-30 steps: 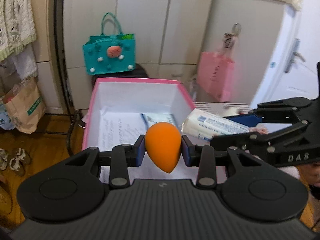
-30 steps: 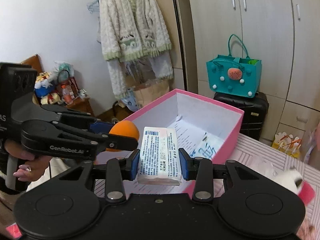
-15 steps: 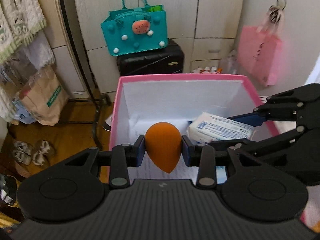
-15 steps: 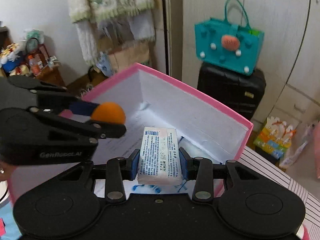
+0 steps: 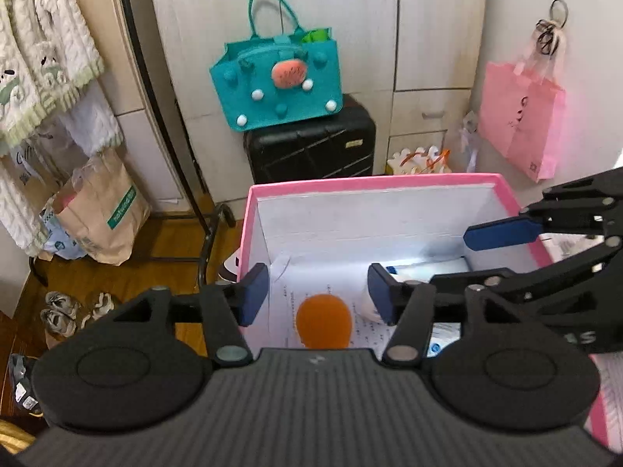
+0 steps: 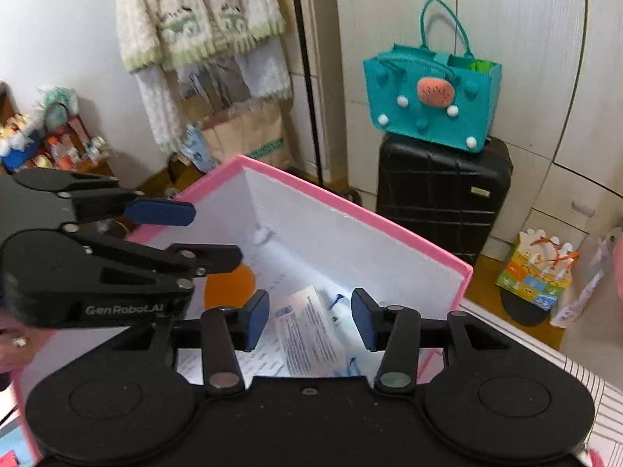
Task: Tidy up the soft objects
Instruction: 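Open both grippers to drop the sponge and soap box into the box, then withdraw both tools from the box toward the remaining plush toys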
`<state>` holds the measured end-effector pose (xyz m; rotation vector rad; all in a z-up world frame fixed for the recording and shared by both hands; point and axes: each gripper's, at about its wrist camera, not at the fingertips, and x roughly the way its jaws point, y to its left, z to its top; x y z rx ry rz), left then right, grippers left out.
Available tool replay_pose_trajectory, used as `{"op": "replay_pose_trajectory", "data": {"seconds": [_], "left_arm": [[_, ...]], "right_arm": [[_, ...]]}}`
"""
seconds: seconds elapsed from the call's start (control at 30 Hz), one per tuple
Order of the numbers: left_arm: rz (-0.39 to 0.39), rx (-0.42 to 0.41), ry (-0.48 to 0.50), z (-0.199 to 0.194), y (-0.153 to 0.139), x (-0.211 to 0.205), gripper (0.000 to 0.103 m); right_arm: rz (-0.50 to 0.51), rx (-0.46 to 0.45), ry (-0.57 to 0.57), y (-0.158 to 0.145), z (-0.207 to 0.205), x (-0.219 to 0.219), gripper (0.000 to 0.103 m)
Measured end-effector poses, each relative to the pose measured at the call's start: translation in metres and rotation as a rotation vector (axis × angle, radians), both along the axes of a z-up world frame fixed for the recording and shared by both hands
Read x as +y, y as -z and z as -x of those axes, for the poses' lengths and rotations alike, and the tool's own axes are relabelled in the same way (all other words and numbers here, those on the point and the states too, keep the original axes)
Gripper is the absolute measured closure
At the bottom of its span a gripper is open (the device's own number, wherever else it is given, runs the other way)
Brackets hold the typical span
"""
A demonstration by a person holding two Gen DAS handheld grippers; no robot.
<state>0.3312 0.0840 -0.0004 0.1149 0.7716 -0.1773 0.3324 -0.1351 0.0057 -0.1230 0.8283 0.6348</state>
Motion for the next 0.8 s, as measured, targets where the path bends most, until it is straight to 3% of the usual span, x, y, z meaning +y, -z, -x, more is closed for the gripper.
{"op": "replay_pose_trajectory", "data": {"seconds": [0.33, 0.6, 0.67, 0.8], "left_arm": [[0.002, -0.033, 0.077, 0.062, -0.037, 0.004, 0.043], [0.002, -0.035, 0.222, 0.129, -0.071, -0.013, 0.041], [0.013, -0.04, 0.253, 0.146, -0.077, -0.019, 0.033], [-0.009, -0.056, 0.304, 0.176, -0.083, -0.032, 0.031]], "right_arm": [[-0.052, -0.091, -0.016, -0.045, 0.075, -0.045, 0.051], [-0.089, -0.145, -0.011, -0.078, 0.143, -0.088, 0.051], [-0.087, -0.162, -0.014, -0.083, 0.16, -0.095, 0.051], [-0.068, -0.204, -0.022, -0.09, 0.193, -0.107, 0.051]]}}
